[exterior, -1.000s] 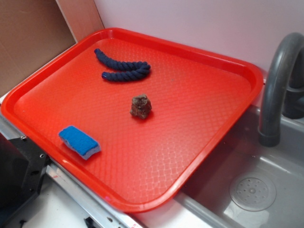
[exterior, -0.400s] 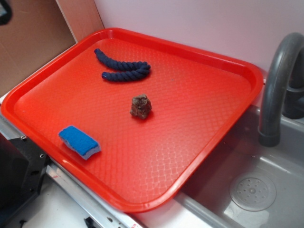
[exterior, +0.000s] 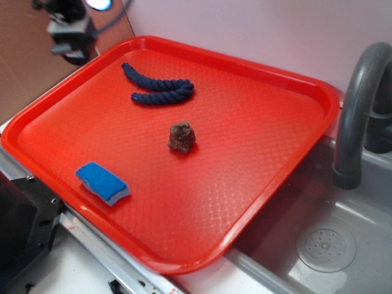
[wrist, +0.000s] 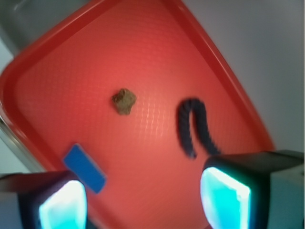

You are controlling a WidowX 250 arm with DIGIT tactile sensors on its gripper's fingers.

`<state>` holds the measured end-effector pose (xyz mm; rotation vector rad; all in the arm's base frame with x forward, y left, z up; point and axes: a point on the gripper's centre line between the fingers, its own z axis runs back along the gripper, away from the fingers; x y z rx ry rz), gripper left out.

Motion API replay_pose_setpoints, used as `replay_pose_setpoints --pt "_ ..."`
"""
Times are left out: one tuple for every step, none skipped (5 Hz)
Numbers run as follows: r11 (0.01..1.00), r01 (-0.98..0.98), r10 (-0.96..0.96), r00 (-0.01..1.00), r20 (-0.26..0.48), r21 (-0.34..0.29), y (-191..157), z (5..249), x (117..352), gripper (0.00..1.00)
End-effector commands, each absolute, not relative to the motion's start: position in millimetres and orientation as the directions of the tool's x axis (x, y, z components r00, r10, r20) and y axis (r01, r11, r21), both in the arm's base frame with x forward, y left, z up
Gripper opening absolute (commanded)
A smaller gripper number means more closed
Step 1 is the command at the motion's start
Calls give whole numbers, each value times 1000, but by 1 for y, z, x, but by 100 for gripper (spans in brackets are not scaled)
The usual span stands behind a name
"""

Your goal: Grab the rock.

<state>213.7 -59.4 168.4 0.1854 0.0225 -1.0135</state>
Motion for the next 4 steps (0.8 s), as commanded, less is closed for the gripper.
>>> replay_pose_setpoints --pt "245 969 -943 240 -231 4 -91 83 227 100" --pt "237 971 -944 223 -245 -30 -93 59 227 100" --pt "207 975 -947 180 -264 -79 -95 42 222 100" --pt "222 974 -947 207 -245 -35 -95 37 219 100"
